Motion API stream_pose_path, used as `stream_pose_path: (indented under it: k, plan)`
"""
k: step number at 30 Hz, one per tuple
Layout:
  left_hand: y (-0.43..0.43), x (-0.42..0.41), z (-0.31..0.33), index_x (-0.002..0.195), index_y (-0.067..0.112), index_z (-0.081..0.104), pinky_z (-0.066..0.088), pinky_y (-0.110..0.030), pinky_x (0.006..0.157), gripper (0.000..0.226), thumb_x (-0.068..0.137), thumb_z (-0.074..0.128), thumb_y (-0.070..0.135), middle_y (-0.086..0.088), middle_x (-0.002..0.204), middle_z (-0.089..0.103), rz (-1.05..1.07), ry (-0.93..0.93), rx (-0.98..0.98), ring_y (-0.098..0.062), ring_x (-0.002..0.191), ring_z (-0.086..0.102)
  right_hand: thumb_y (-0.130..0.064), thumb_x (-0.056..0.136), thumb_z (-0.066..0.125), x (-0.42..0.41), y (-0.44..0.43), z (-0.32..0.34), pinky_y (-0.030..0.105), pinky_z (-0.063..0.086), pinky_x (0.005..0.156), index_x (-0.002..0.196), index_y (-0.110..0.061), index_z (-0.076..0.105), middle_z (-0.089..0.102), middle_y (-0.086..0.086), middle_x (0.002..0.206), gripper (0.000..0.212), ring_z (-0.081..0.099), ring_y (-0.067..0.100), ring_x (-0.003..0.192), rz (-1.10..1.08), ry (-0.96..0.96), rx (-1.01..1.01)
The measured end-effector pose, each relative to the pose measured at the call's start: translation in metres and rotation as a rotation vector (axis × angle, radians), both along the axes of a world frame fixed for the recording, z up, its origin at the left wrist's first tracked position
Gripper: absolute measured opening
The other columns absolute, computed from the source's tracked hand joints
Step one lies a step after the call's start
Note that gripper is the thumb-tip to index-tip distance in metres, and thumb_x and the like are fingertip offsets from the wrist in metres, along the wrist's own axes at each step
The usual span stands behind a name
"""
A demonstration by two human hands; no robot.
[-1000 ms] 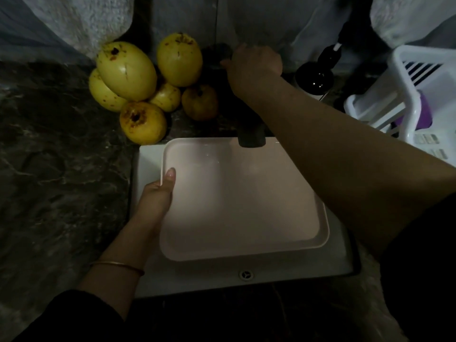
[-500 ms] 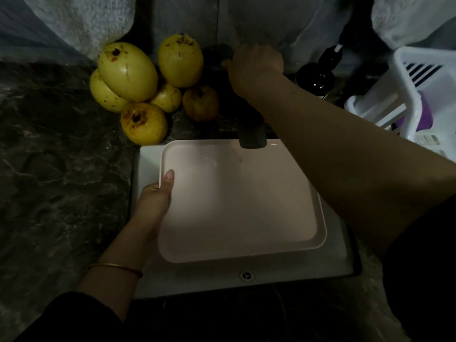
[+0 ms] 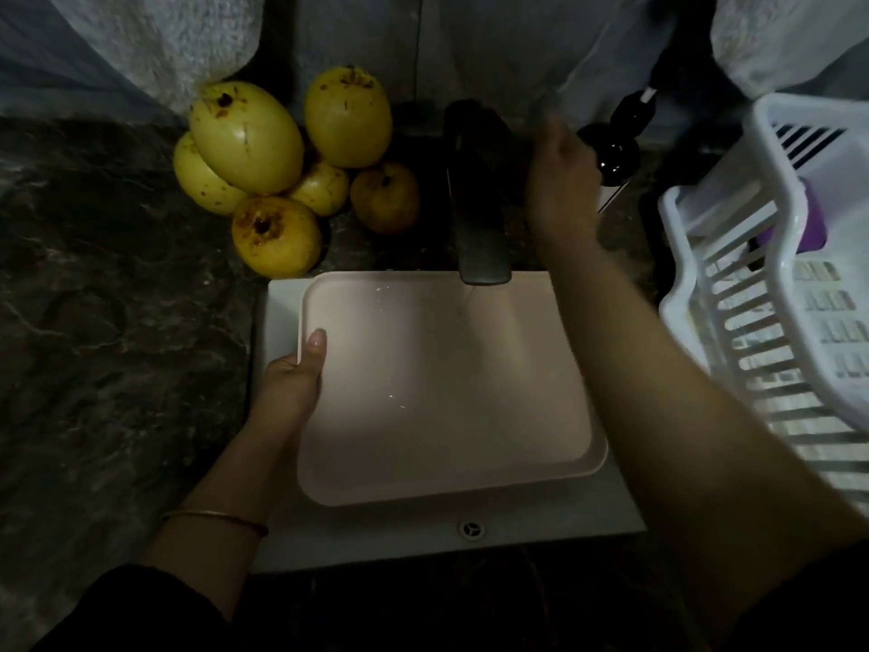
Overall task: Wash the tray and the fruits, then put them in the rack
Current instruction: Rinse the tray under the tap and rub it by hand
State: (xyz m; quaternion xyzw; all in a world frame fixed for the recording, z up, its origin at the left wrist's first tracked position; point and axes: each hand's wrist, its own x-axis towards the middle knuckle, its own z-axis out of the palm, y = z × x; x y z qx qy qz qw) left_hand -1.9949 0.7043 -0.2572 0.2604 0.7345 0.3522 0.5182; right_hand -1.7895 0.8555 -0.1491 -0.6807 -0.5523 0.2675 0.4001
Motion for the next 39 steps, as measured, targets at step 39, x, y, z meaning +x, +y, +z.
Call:
stream_pose_path:
  k: [39]
  plan:
    - [-0.006,0.005,0.005,0.108,0.014,0.059,0.048,-0.029,0.068,0.037,0.097,0.044,0.046,-0.005,0.088,0.064,0.069,-0.047,0.02,-0.018,0.078,0.061,-0.054,0.094,0.008,0.033,-0.121,-0.138,0.045,-0.004,0.119,0.15,-0.028,0.004,-0.001,0.001,0.16,0.062,-0.009,0.02,0.146,0.512,-0.827,-0.167]
